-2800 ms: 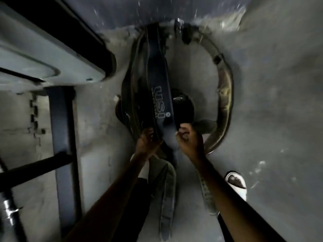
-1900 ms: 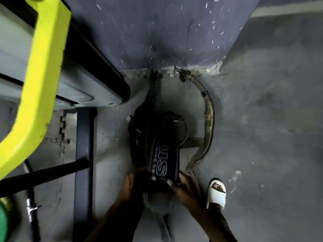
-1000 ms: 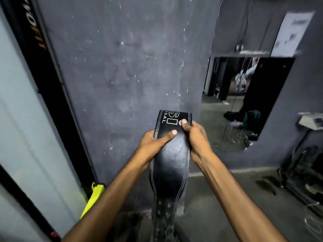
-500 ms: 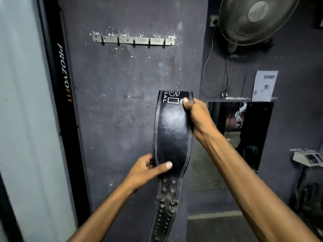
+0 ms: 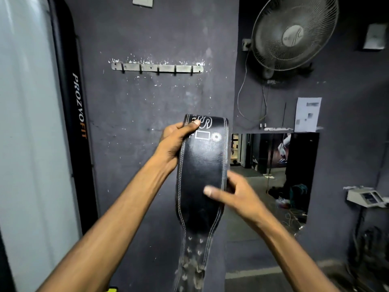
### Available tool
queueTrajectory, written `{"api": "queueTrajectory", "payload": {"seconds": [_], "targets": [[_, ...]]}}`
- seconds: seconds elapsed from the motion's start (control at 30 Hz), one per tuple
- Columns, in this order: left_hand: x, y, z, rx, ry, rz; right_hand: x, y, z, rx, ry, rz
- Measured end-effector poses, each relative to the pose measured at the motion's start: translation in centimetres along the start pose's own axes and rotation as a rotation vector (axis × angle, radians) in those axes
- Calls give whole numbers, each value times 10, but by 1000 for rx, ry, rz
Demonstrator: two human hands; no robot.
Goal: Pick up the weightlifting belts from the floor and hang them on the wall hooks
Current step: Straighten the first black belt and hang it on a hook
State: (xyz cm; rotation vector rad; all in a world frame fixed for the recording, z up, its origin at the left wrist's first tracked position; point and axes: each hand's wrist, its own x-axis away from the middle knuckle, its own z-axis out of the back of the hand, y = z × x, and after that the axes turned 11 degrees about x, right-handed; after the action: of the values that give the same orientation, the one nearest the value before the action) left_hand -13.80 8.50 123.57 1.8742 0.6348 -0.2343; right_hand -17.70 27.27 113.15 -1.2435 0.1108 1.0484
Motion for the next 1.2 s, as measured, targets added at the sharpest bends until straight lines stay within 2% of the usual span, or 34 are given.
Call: {"api": "queueTrajectory", "payload": {"seconds": [0.1,0.2,0.37,0.5,0.6,0.7,0.8,0.9,0.97,1.1,1.2], "targets": [[4,4,3,-67,-40,-50,31,19,-14,158,-152,-39],[13,7,4,-110,-74,-76,13,1,-1,122,-184,-66],[38,16,11,-176,-149,-110,-58,-53,23,-393,-59,-227],[57,15,24,-285,-249,-43,-91,-72,20,-605,18,-368],[58,22,24,-240,-166,79,-88,-65,9,-613,56,-350],[44,33,20,-206,-34,140,-76,-63,3,-489,94,-205],[33,41,10,-111,4,141,-60,-65,2,-290,82,-58],[25,43,3,-77,14,70,-49,-63,8,-193,62,30],[25,41,0,-109,-20,-7,-50,-62,16,-182,62,-6],[35,34,-2,-166,-88,-114,-73,-76,29,-227,46,-206],[41,29,5,-222,-152,-138,-91,-79,33,-354,84,-219]]}}
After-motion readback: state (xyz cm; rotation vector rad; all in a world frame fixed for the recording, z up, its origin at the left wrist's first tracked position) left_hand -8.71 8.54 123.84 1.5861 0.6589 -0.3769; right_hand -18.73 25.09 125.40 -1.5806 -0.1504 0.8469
